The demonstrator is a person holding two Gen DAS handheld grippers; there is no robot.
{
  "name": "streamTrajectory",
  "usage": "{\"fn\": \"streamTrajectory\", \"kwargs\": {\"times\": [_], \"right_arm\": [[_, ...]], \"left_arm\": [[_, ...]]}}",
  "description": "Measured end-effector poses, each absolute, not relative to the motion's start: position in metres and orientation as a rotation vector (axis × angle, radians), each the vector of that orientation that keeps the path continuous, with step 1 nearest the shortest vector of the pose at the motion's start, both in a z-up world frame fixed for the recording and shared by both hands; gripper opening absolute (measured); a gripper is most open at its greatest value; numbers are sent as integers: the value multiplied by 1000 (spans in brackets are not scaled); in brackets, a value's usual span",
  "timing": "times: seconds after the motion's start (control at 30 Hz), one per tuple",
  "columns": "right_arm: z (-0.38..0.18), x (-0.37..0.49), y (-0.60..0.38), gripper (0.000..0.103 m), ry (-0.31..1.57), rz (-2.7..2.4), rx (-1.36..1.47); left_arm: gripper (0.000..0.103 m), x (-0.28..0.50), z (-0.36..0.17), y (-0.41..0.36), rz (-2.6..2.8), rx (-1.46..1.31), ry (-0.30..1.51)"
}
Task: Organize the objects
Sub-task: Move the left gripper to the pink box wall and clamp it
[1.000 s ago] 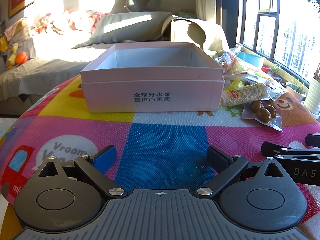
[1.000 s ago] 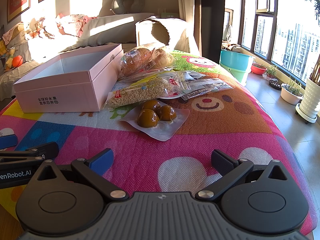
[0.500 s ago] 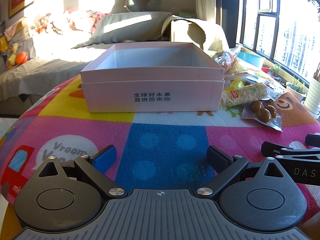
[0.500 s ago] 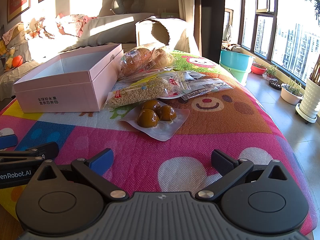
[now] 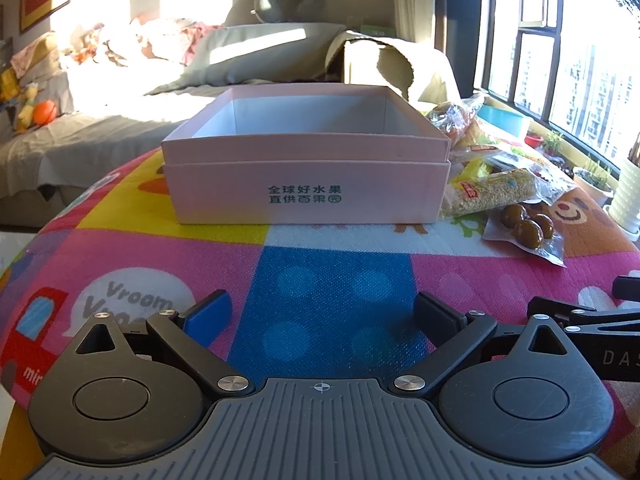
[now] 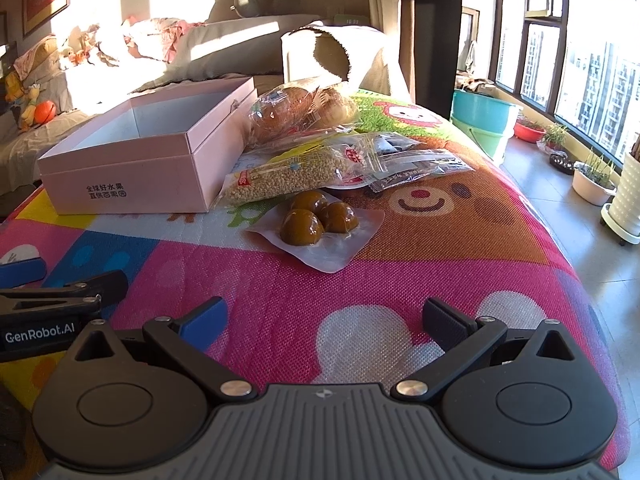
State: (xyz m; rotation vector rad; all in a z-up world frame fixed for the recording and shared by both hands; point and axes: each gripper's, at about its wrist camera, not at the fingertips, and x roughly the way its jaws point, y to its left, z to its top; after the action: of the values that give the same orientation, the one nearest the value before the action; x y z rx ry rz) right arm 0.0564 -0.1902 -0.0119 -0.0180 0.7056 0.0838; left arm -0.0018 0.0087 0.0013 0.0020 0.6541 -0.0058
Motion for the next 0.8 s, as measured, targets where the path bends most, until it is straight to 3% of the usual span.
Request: {"fn": "streamTrajectory", "kwargs": {"times": [0.23, 0.27, 0.37, 0.6, 0.8], "right_arm": [[-6, 56, -195, 103, 779, 133, -30], [-5, 57, -193, 103, 787, 129, -41], [-2, 68, -193, 103, 851, 144, -50], [12, 82, -201, 103, 843, 165, 53], [66, 102, -199, 103, 686, 114, 52]], "left_arm": [[99, 3, 9, 8, -60, 25, 719], [91, 3, 12, 12, -84, 11, 722], [41, -1, 30, 31, -161, -59, 709], [41, 47, 95, 90, -25, -77, 431], [42, 130, 67, 106, -34, 16, 671]]}}
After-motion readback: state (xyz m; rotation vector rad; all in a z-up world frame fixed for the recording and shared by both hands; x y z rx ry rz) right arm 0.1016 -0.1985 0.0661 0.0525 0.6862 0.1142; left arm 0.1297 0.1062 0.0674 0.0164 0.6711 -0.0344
